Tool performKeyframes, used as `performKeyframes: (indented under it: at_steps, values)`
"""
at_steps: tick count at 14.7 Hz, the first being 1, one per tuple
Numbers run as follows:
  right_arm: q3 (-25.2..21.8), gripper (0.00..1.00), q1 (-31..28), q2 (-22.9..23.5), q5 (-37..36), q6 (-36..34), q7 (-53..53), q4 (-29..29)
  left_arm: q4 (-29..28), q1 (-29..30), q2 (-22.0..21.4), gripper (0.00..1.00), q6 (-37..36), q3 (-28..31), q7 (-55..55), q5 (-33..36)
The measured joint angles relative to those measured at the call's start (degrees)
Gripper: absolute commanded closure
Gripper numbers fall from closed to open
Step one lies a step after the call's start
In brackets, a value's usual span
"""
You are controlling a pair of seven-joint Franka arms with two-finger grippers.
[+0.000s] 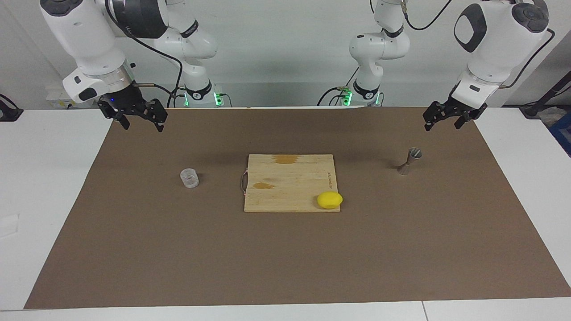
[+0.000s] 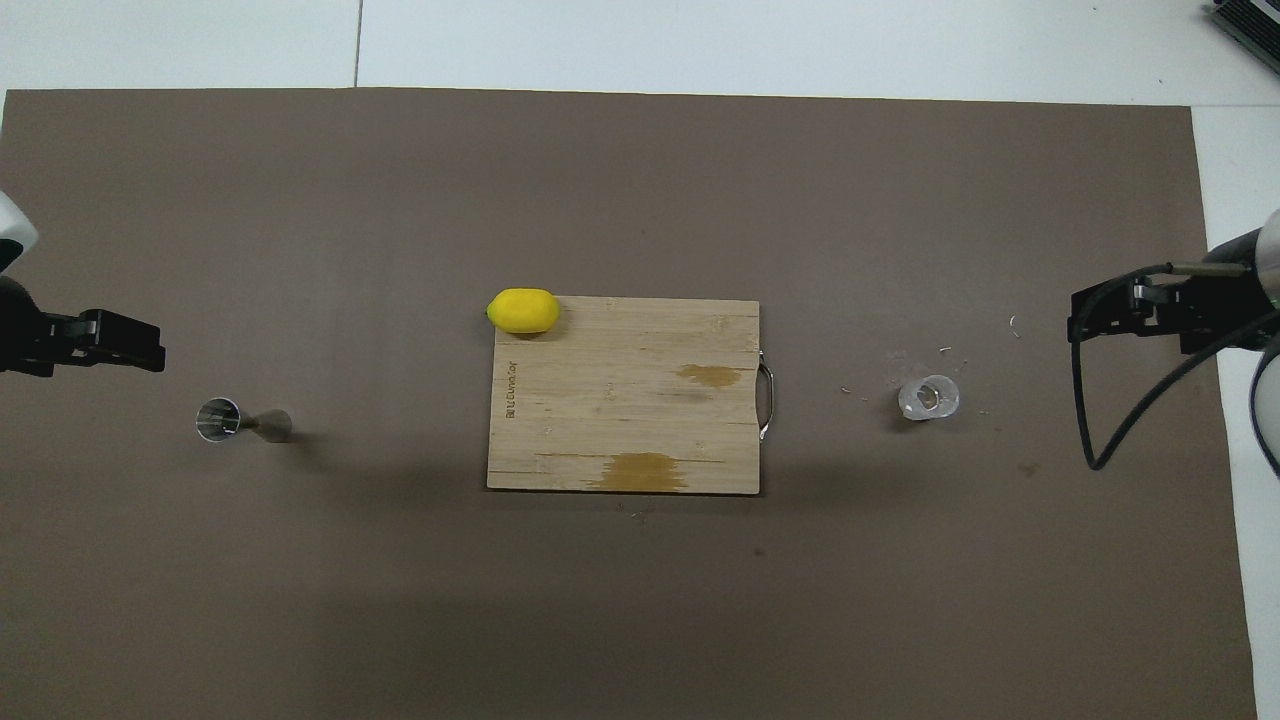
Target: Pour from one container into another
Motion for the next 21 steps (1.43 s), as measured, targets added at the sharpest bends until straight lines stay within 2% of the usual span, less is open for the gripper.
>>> performKeyframes:
  at_steps: [8, 12, 16, 21]
  values:
    - [0.0, 0.0, 0.0, 0.0, 0.0, 0.0, 0.0, 0.0, 0.0, -0.1, 0.0, 0.0, 0.3, 0.0, 0.0, 0.0]
    - [0.0, 0.0, 0.0, 0.0, 0.0, 0.0, 0.0, 0.0, -0.3, -0.2, 0.0, 0.0, 2.7, -0.1, 0.0, 0.0]
    - [0.0, 0.0, 0.0, 0.0, 0.0, 0.0, 0.0, 0.0, -4.6, -1.7, -0.1, 0.0, 11.1, -0.2, -1.4, 0.0]
    - [0.0, 0.0, 0.0, 0.0, 0.0, 0.0, 0.0, 0.0, -12.9, -9.3, 0.9, 0.0, 25.0, -0.6, -14.1, 0.0]
